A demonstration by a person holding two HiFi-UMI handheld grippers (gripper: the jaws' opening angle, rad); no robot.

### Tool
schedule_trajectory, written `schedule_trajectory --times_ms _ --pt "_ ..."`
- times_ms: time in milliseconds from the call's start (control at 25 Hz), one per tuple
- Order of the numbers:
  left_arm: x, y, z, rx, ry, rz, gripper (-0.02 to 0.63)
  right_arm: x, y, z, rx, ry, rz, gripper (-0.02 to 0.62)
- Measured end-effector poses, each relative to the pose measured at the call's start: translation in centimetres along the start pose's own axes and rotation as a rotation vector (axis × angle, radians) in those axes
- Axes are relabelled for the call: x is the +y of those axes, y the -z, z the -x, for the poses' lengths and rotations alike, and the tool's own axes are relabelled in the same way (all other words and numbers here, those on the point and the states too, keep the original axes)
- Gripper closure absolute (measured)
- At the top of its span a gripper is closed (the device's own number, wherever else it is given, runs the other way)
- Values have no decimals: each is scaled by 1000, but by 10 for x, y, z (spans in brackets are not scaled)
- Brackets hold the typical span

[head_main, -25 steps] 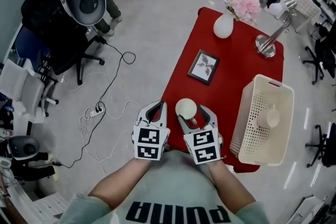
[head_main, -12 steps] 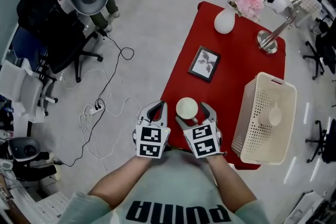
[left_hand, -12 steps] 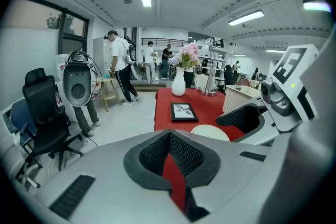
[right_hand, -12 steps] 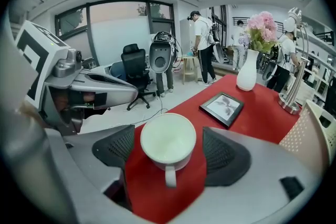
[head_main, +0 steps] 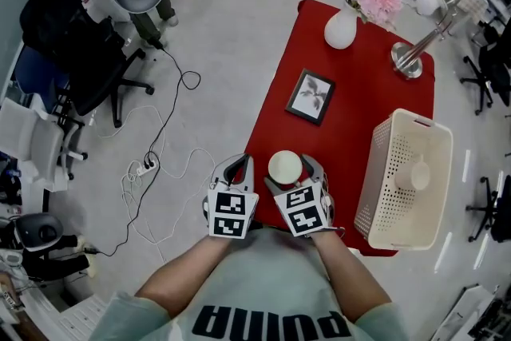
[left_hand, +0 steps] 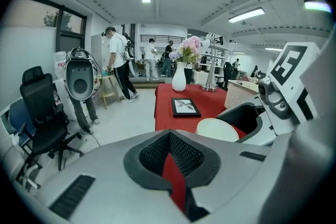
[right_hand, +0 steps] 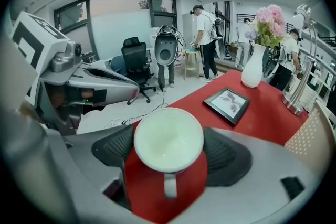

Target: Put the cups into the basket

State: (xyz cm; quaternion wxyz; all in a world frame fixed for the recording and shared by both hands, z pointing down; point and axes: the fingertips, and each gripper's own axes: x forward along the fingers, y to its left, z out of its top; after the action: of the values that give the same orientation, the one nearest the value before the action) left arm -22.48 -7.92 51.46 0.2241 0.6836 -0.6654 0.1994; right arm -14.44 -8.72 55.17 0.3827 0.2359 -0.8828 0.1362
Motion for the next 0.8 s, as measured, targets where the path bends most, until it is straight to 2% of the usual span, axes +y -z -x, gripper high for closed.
schedule_trajectory --times_ms 400,800 --pt "4 -3 -6 -2 18 -16 600 -1 4 -11 32 27 34 207" --pt "-3 -13 -4 -24 39 -33 600 -1 9 -3 42 43 25 209"
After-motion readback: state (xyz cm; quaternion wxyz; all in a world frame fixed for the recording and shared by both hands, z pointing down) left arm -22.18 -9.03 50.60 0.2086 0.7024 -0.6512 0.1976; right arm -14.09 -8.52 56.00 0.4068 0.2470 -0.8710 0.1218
